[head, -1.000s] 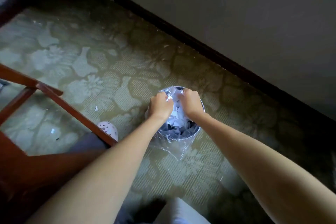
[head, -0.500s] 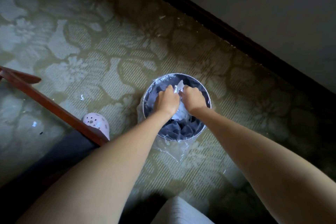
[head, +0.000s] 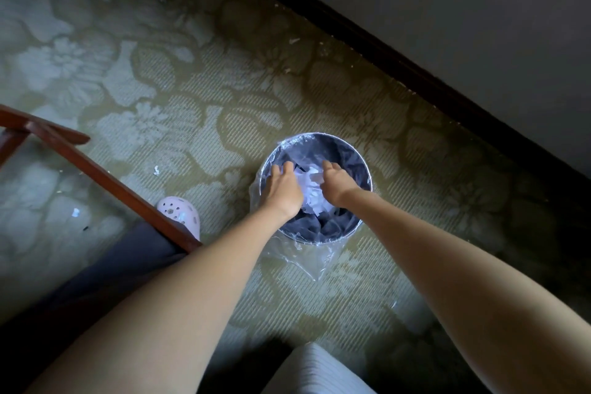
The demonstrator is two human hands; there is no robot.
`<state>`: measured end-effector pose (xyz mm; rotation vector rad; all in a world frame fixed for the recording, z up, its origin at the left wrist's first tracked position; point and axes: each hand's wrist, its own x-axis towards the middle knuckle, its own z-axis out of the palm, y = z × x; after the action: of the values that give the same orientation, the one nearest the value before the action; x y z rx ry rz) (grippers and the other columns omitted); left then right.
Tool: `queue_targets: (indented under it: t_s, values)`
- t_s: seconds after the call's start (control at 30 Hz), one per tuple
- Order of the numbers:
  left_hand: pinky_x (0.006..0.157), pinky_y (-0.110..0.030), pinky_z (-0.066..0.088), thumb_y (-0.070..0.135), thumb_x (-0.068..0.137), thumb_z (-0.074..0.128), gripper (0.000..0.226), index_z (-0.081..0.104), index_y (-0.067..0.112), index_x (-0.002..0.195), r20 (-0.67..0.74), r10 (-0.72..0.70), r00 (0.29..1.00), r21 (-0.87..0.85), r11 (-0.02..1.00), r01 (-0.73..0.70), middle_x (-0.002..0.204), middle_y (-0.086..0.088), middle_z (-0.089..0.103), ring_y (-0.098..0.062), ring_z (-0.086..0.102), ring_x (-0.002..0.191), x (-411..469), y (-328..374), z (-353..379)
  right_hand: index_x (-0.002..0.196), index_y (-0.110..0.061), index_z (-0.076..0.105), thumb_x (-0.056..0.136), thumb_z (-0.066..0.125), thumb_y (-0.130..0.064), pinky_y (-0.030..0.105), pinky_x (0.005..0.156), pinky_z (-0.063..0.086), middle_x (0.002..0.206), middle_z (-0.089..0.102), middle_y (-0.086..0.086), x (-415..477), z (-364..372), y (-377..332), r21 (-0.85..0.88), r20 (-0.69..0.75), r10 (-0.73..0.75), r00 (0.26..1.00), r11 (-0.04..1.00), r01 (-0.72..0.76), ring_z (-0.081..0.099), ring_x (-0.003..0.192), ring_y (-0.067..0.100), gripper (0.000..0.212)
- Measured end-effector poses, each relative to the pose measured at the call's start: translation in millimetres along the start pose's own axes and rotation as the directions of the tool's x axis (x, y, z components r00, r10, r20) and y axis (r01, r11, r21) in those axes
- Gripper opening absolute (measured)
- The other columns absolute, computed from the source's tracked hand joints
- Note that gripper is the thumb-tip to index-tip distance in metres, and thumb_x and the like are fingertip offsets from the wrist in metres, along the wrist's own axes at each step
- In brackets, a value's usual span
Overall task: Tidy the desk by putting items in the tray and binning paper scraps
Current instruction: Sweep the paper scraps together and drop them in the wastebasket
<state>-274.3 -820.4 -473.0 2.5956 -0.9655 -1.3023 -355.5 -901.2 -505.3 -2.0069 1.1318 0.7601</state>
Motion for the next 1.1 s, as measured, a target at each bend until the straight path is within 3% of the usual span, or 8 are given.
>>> queue_targets:
  t_s: [0.13, 0.3, 0.47, 0.67, 0.83, 0.97, 1.1]
  values:
    - [0.100, -0.048, 0.040, 0.002, 0.093, 0.037, 0.040, 0.032, 0.006, 0.133, -0.034, 0.037, 0.999, 0.090, 0.995, -0.034, 0.137, -0.017, 0.030, -0.037, 0.044, 0.120, -35.6, -0.4, -17.2, 0.137, 0.000, 0.032, 0.093, 0.037, 0.000, 0.041, 0.109, 0.033, 0.143, 0.036, 0.019, -28.5, -20.3, -4.1, -0.096, -0.049, -0.024, 0.999, 0.995, 0.019, 0.032, 0.136, 0.032, 0.044]
    - [0.101, -0.043, 0.036, 0.004, 0.093, 0.040, 0.040, 0.035, 0.006, 0.133, -0.189, 0.209, 0.959, 0.427, 0.897, -0.112, 0.136, -0.014, 0.034, -0.031, 0.038, 0.125, -104.3, 12.7, -57.6, 0.132, -0.003, 0.040, 0.092, 0.044, -0.008, 0.044, 0.109, 0.030, 0.138, 0.042, 0.017, -89.9, -60.4, -24.3, -0.329, -0.198, -0.111, 0.974, 0.943, 0.041, 0.035, 0.132, 0.033, 0.041]
    - [0.097, -0.044, 0.039, 0.015, 0.096, 0.037, 0.032, 0.046, 0.003, 0.124, -0.470, 0.207, 0.858, 0.323, 0.945, -0.051, 0.129, -0.019, 0.047, -0.036, 0.047, 0.121, -181.4, 34.0, -133.2, 0.133, -0.007, 0.041, 0.088, 0.053, -0.015, 0.041, 0.109, 0.029, 0.134, 0.044, 0.014, -170.9, -95.7, -59.4, -0.555, -0.411, -0.272, 0.870, 0.832, -0.002, 0.039, 0.127, 0.031, 0.047]
    - [0.096, -0.041, 0.040, 0.019, 0.097, 0.036, 0.030, 0.050, 0.005, 0.120, -0.718, 0.237, 0.654, 0.266, 0.962, -0.056, 0.126, -0.018, 0.050, -0.036, 0.047, 0.120, -293.1, 28.1, -204.0, 0.120, -0.004, 0.048, 0.089, 0.044, -0.006, 0.039, 0.096, 0.038, 0.123, 0.051, 0.016, -290.7, -130.5, -126.1, -0.583, -0.608, -0.507, 0.611, 0.807, 0.089, 0.050, 0.114, 0.035, 0.031]
    - [0.093, -0.041, 0.040, 0.019, 0.097, 0.036, 0.031, 0.052, 0.006, 0.121, -0.848, 0.157, 0.507, 0.172, 0.985, -0.016, 0.125, -0.018, 0.052, -0.037, 0.048, 0.117, -380.3, -25.0, -239.6, 0.111, -0.003, 0.049, 0.089, 0.041, -0.003, 0.035, 0.077, 0.037, 0.115, 0.052, 0.015, -377.2, -117.2, -197.6, -0.623, -0.646, -0.672, 0.362, 0.738, 0.257, 0.054, 0.103, 0.035, 0.023]
    - [0.100, -0.043, 0.036, 0.014, 0.096, 0.036, 0.029, 0.055, 0.003, 0.116, -0.923, 0.027, 0.383, 0.053, 0.997, 0.057, 0.122, -0.021, 0.050, -0.037, 0.043, 0.118, -430.3, -98.6, -247.1, 0.113, -0.004, 0.056, 0.091, 0.041, -0.008, 0.038, 0.080, 0.044, 0.111, 0.056, 0.015, -414.5, -71.5, -263.6, -0.590, -0.617, -0.768, 0.171, 0.596, 0.545, 0.057, 0.098, 0.038, 0.027]
    - [0.100, -0.044, 0.036, 0.010, 0.097, 0.030, 0.033, 0.053, 0.004, 0.120, -0.928, -0.177, 0.329, -0.130, 0.978, 0.160, 0.126, -0.019, 0.046, -0.035, 0.039, 0.121, -471.2, -178.0, -240.1, 0.105, -0.001, 0.057, 0.089, 0.044, -0.008, 0.044, 0.079, 0.046, 0.108, 0.056, 0.018, -434.8, -4.7, -324.0, -0.565, -0.489, -0.866, 0.103, 0.404, 0.719, 0.056, 0.097, 0.040, 0.022]
